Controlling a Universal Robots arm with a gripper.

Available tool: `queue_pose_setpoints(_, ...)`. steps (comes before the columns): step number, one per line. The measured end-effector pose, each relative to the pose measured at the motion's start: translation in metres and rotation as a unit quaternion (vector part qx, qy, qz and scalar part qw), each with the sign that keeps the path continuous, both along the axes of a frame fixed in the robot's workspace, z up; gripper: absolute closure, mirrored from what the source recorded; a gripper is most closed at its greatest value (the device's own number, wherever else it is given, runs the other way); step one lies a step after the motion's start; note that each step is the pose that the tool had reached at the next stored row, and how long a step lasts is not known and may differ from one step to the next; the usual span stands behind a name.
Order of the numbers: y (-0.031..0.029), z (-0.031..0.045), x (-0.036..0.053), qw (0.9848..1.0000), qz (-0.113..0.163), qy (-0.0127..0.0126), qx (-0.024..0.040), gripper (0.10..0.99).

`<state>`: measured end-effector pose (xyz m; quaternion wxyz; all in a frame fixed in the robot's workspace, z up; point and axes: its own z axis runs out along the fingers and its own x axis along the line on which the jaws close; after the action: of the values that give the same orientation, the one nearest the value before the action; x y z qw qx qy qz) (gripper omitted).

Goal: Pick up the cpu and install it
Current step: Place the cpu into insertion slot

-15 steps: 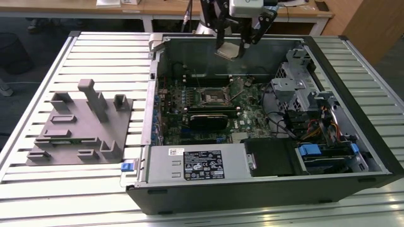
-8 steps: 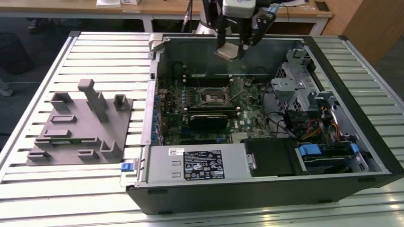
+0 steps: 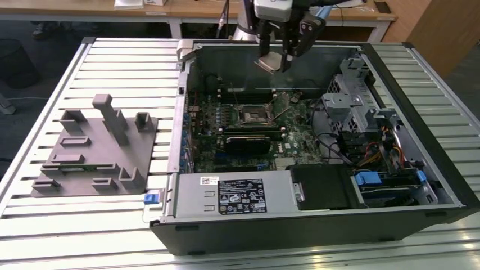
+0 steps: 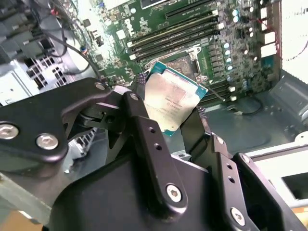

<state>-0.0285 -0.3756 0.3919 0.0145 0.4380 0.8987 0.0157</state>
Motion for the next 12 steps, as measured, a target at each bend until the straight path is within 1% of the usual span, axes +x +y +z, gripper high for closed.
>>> queue_pose_setpoints(6,0.0,-0.0008,0.0,0.9993,-0.038,0.0,0.0,0.545)
queue_pose_setpoints(12,0.0,-0.0014,0.0,0.9976,-0.07,0.0,0.0,0.545)
